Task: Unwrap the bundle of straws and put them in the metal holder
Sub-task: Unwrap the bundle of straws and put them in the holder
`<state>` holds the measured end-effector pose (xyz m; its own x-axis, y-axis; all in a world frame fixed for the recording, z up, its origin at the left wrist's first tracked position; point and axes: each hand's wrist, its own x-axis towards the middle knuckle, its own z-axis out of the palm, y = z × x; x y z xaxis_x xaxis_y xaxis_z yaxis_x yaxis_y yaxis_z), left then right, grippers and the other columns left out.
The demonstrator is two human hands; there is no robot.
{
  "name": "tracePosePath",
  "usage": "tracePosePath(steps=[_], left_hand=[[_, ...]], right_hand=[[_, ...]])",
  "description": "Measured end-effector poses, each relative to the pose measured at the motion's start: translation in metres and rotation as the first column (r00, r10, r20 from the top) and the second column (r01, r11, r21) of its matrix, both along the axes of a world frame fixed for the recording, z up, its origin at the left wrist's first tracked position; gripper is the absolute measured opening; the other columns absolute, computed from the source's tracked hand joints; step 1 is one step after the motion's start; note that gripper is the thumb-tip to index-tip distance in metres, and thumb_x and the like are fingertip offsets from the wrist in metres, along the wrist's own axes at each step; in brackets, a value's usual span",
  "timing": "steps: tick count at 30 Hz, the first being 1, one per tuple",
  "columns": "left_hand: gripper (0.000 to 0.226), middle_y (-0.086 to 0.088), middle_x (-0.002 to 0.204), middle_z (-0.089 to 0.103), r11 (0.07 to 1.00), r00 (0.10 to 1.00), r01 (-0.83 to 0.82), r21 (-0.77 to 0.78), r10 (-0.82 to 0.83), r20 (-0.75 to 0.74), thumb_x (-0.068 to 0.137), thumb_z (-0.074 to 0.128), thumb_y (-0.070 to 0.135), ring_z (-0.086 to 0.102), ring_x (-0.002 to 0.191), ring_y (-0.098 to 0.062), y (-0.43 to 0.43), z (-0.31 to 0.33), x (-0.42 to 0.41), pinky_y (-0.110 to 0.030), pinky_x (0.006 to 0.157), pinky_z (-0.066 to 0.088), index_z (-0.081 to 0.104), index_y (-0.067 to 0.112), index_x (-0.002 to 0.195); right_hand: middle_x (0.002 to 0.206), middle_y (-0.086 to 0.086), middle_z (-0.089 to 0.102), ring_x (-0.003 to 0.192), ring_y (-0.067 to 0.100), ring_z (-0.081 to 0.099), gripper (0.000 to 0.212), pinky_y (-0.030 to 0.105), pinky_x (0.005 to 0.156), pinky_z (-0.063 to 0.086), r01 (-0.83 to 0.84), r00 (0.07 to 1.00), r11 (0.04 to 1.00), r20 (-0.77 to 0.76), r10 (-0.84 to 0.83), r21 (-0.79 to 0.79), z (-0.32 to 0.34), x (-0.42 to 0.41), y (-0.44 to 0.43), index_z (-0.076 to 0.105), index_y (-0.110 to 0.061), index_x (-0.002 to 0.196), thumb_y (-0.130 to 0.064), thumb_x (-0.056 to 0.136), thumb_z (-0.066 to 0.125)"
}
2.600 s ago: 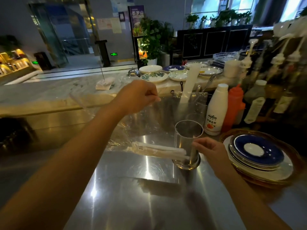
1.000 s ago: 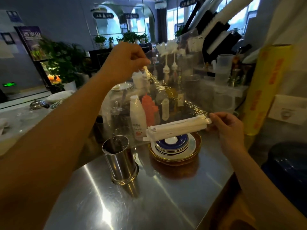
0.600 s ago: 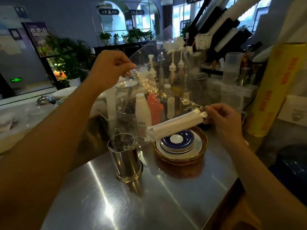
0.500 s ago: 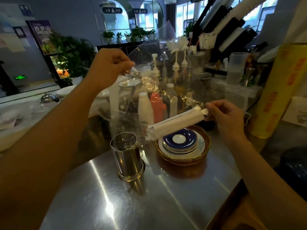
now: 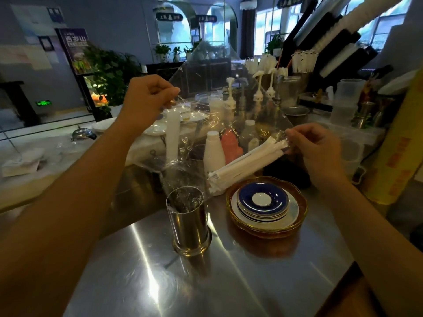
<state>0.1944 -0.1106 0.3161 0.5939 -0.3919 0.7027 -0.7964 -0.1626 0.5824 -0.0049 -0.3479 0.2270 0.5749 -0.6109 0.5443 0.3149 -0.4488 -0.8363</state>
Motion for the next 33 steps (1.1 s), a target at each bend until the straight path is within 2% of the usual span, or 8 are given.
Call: tracePosePath(steps=[6,9,12,16,18,27,29,33], left_hand=[[0.014,0.004,0.069,0.062,0.999,1.000,0.030,-0.021,-0.030,-0.010,0.086,0.061,0.014,0.060,0.055,0.003,0.016,-0.009,0.007,-0.009,0.058,0.050,0.061,0.023,0.076],[0.007,0.002,0.072,0.064,0.999,0.998,0.025,-0.039,-0.027,-0.050,0.087,0.060,0.013,0.062,0.059,-0.002,0.025,-0.014,0.010,-0.016,0.063,0.054,0.063,0.013,0.080],[0.007,0.000,0.072,0.066,0.997,0.995,0.042,-0.066,-0.048,-0.085,0.087,0.059,0.009,0.063,0.062,-0.010,0.033,-0.018,0.012,-0.025,0.066,0.055,0.063,0.004,0.088],[0.009,0.022,0.054,0.066,0.995,0.994,0.018,-0.100,-0.028,-0.103,0.087,0.059,0.007,0.061,0.054,0.001,0.041,-0.021,0.012,-0.013,0.060,0.052,0.062,0.009,0.078],[0.016,0.024,0.053,0.065,0.994,0.993,0.013,-0.112,-0.026,-0.118,0.087,0.058,0.005,0.060,0.052,0.002,0.044,-0.022,0.011,-0.012,0.059,0.052,0.060,0.015,0.075],[0.018,0.028,0.055,0.066,0.993,0.992,0.044,-0.113,-0.058,-0.116,0.088,0.055,0.001,0.062,0.056,0.007,0.049,-0.024,0.005,-0.009,0.057,0.050,0.058,0.013,0.075],[0.018,0.025,0.055,0.066,0.993,0.992,0.030,-0.113,-0.043,-0.116,0.088,0.055,0.003,0.062,0.056,0.006,0.050,-0.026,0.007,-0.009,0.057,0.050,0.058,0.013,0.075],[0.016,0.001,0.068,0.063,0.994,0.985,-0.016,-0.111,-0.004,-0.175,0.088,0.057,0.011,0.059,0.056,0.003,0.056,-0.031,0.015,-0.014,0.063,0.052,0.060,0.018,0.075]], right_hand=[[0.079,-0.004,0.062,0.067,0.004,0.061,0.009,0.021,0.061,0.055,-0.011,1.000,0.998,-0.017,0.010,-0.055,0.006,0.015,0.007,0.060,-0.026,0.081,-0.019,0.085,0.058],[0.076,-0.002,0.061,0.066,0.006,0.059,0.005,0.021,0.061,0.053,-0.010,1.000,0.997,-0.029,0.008,-0.081,0.010,0.024,0.011,0.062,-0.021,0.082,-0.018,0.085,0.059],[0.074,-0.004,0.061,0.060,0.000,0.057,0.005,0.012,0.057,0.051,-0.020,1.000,0.996,-0.016,0.019,-0.083,0.016,0.031,0.015,0.063,-0.020,0.081,-0.017,0.084,0.060],[0.070,-0.005,0.059,0.054,-0.006,0.056,0.005,0.004,0.051,0.044,-0.026,1.000,0.992,-0.010,0.025,-0.122,0.025,0.037,0.021,0.062,-0.017,0.081,-0.015,0.085,0.059],[0.070,-0.004,0.059,0.052,-0.005,0.055,0.007,0.004,0.050,0.043,-0.019,1.000,0.989,-0.017,0.017,-0.147,0.028,0.040,0.021,0.062,-0.011,0.086,-0.017,0.085,0.060],[0.073,-0.005,0.060,0.057,-0.005,0.056,0.011,0.005,0.053,0.045,-0.051,0.998,0.985,-0.039,0.045,-0.165,0.030,0.048,0.018,0.062,-0.009,0.092,-0.017,0.085,0.059],[0.074,-0.004,0.060,0.058,-0.002,0.057,0.012,0.009,0.054,0.049,-0.057,0.998,0.982,-0.044,0.050,-0.177,0.032,0.050,0.017,0.062,-0.008,0.092,-0.017,0.085,0.059],[0.074,-0.002,0.061,0.057,0.001,0.057,0.010,0.014,0.057,0.052,-0.073,0.996,0.976,-0.059,0.062,-0.206,0.036,0.056,0.019,0.063,-0.010,0.091,-0.018,0.085,0.060]])
